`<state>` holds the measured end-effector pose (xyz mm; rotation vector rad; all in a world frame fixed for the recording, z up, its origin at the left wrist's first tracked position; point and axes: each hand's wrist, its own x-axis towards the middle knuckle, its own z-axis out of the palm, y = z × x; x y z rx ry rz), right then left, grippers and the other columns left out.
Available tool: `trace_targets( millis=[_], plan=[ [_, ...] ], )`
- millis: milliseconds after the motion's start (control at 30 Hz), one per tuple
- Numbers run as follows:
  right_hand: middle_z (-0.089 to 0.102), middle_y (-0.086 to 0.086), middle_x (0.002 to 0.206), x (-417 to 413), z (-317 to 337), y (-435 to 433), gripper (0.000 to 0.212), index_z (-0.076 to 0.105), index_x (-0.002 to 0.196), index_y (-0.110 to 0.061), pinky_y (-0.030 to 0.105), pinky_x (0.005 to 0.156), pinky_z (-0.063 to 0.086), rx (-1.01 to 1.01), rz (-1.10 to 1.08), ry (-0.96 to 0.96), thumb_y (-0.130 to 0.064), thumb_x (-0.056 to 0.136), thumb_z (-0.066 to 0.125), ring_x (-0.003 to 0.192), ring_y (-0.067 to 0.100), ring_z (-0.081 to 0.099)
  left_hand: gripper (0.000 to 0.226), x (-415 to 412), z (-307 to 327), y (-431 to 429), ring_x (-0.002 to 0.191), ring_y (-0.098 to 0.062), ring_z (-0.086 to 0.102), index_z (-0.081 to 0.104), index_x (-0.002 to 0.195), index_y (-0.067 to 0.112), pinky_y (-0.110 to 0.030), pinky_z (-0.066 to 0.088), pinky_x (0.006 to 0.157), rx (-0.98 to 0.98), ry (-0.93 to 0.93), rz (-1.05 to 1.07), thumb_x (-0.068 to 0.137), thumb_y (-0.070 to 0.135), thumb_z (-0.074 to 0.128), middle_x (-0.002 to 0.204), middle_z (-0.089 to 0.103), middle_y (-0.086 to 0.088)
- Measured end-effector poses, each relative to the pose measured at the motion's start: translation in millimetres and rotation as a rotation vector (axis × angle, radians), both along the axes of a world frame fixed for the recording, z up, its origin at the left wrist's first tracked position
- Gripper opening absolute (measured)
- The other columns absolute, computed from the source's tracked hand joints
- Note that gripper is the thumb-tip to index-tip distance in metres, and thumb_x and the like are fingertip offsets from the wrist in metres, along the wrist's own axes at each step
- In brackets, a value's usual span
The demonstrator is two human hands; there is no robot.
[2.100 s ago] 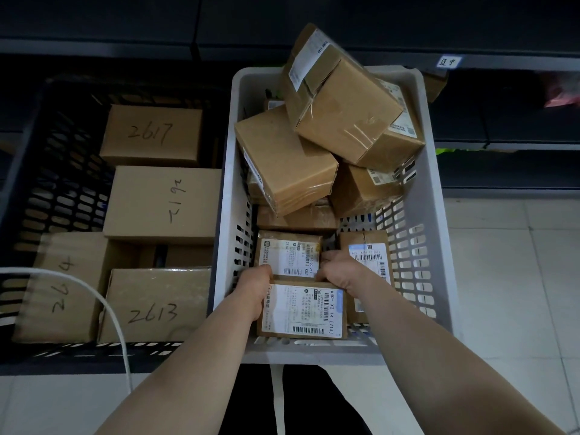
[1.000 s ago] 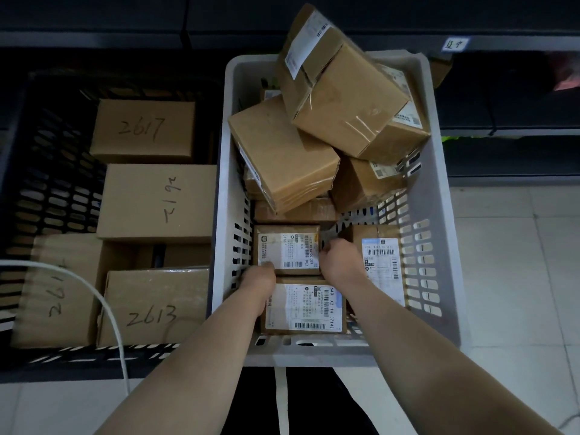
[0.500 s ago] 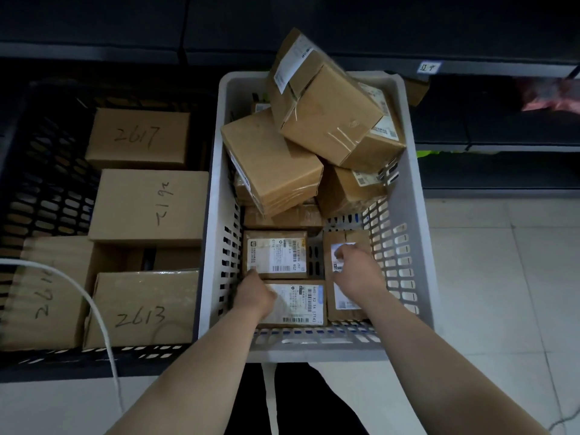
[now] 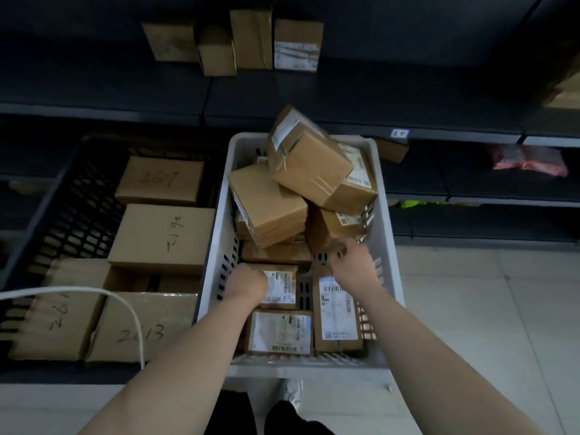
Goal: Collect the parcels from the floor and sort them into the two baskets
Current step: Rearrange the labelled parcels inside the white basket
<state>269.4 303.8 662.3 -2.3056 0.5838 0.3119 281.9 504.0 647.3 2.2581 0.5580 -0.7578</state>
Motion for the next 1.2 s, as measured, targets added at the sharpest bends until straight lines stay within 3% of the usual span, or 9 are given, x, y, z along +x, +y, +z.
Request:
trace_targets(
  millis=[167,267,367,500,700,833,967,1133,1200],
  plan=[
    [0.052,0.009,0.133,51,66,-6,0.042,0.046,0.138,-0.024,0.042,0.088,0.053,0.189,-0.296,-0.303,-0.031,0.097,0.038,0.099,0.024,0.061,0.024,31,65,-3,0.090,-0.027,0.055,0.053,0.115,0.004,-0.031,0.037,0.071,-0.056,-0.390,0.343,0.098,0.016,0.041,0.110,0.059,-0.015],
    [0.038,0.004,0.147,74,98,-3,0.045,0.040,0.146,-0.027,0.033,0.097,0.040,0.283,-0.269,-0.321,-0.034,0.102,0.035,0.120,0.025,0.050,0.036,57,93,-9,0.112,-0.028,0.055,0.048,0.134,0.022,-0.040,0.049,0.089,-0.171,-0.557,0.270,0.099,0.024,0.042,0.133,0.050,-0.009],
    [0.041,0.003,0.150,92,115,0,0.045,0.042,0.146,-0.024,0.037,0.110,0.032,0.362,-0.228,-0.261,-0.036,0.103,0.035,0.133,0.024,0.042,0.044,86,115,-23,0.128,-0.026,0.045,0.037,0.145,0.037,-0.044,0.040,0.107,-0.348,-0.467,0.160,0.101,0.034,0.035,0.147,0.039,-0.003],
    [0.057,0.002,0.123,100,125,8,0.042,0.055,0.132,-0.020,0.039,0.101,0.042,0.569,-0.393,-0.159,-0.041,0.097,0.045,0.107,0.020,0.052,0.044,103,126,-32,0.117,-0.025,0.052,0.044,0.139,0.034,-0.046,0.042,0.105,-0.576,-0.258,0.156,0.098,0.047,0.035,0.134,0.053,-0.002],
    [0.065,0.004,0.096,73,139,2,0.025,0.066,0.090,-0.014,0.040,0.084,0.052,0.516,-0.438,-0.191,-0.038,0.086,0.067,0.091,0.023,0.060,0.052,92,142,-15,0.107,-0.021,0.061,0.052,0.129,0.027,-0.042,0.052,0.094,-0.774,-0.136,0.171,0.089,0.061,0.051,0.119,0.063,-0.002],
    [0.064,0.003,0.104,42,151,-2,0.045,0.059,0.105,-0.018,0.043,0.082,0.057,0.422,-0.300,-0.120,-0.040,0.073,0.082,0.093,0.021,0.064,0.065,72,159,0,0.105,-0.022,0.060,0.054,0.122,0.021,-0.046,0.050,0.095,-0.704,-0.063,-0.031,0.074,0.063,0.068,0.115,0.064,-0.002],
    [0.060,0.008,0.119,8,148,-2,0.093,0.030,0.142,-0.032,0.034,0.064,0.058,0.565,-0.188,0.001,-0.029,0.069,0.086,0.091,0.027,0.070,0.055,54,168,18,0.097,-0.023,0.061,0.049,0.117,0.017,-0.039,0.057,0.081,-0.587,-0.055,-0.178,0.077,0.046,0.073,0.110,0.060,-0.007],
    [0.057,0.003,0.119,-29,136,-6,0.094,0.023,0.145,-0.041,0.037,0.069,0.059,0.592,-0.292,-0.055,-0.046,0.072,0.081,0.096,0.028,0.068,0.069,37,164,46,0.102,-0.027,0.057,0.053,0.120,0.021,-0.038,0.050,0.088,-0.699,0.065,-0.355,0.060,0.036,0.081,0.117,0.058,-0.009],
    [0.060,0.005,0.115,-42,135,-5,0.080,0.039,0.138,-0.028,0.033,0.067,0.058,0.575,-0.243,-0.001,-0.047,0.071,0.078,0.090,0.025,0.070,0.063,31,157,52,0.105,-0.029,0.056,0.054,0.120,0.023,-0.043,0.051,0.090,-0.732,0.119,-0.327,0.063,0.032,0.080,0.119,0.057,-0.009]
  ],
)
